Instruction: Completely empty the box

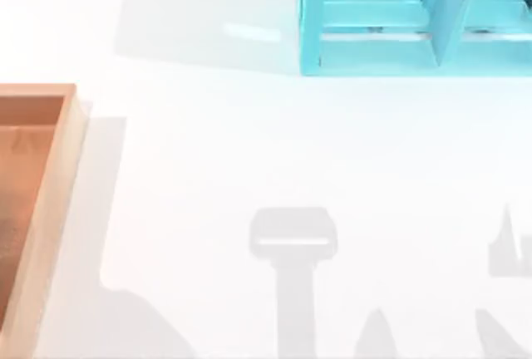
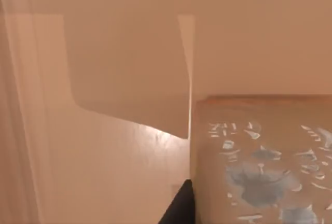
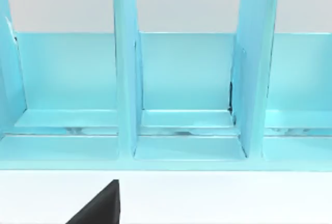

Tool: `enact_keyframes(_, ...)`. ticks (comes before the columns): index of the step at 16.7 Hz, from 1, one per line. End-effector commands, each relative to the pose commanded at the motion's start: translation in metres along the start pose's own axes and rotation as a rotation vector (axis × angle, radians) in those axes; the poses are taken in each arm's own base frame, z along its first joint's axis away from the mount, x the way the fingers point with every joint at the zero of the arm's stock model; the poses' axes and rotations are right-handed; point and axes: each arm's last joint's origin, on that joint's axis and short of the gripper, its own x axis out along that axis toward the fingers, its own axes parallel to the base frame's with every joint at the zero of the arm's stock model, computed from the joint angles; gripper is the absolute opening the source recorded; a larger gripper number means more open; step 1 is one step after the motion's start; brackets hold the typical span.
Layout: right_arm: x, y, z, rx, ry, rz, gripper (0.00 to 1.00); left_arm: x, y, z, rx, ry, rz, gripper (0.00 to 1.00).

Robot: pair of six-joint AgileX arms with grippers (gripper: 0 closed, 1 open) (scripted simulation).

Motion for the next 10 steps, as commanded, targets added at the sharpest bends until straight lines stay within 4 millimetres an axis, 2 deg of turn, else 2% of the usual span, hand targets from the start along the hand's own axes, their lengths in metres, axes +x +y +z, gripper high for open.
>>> enact_keyframes(5, 0.0, 0.0, 0.0, 0.0, 0.0, 0.0, 1.0, 0.0, 0.0, 0.0, 0.0, 0.0, 0.0, 0.02)
enact_keyframes(10, 0.0, 0.0, 0.0, 0.0, 0.0, 0.0, 1.0, 0.0, 0.0, 0.0, 0.0, 0.0, 0.0, 0.0)
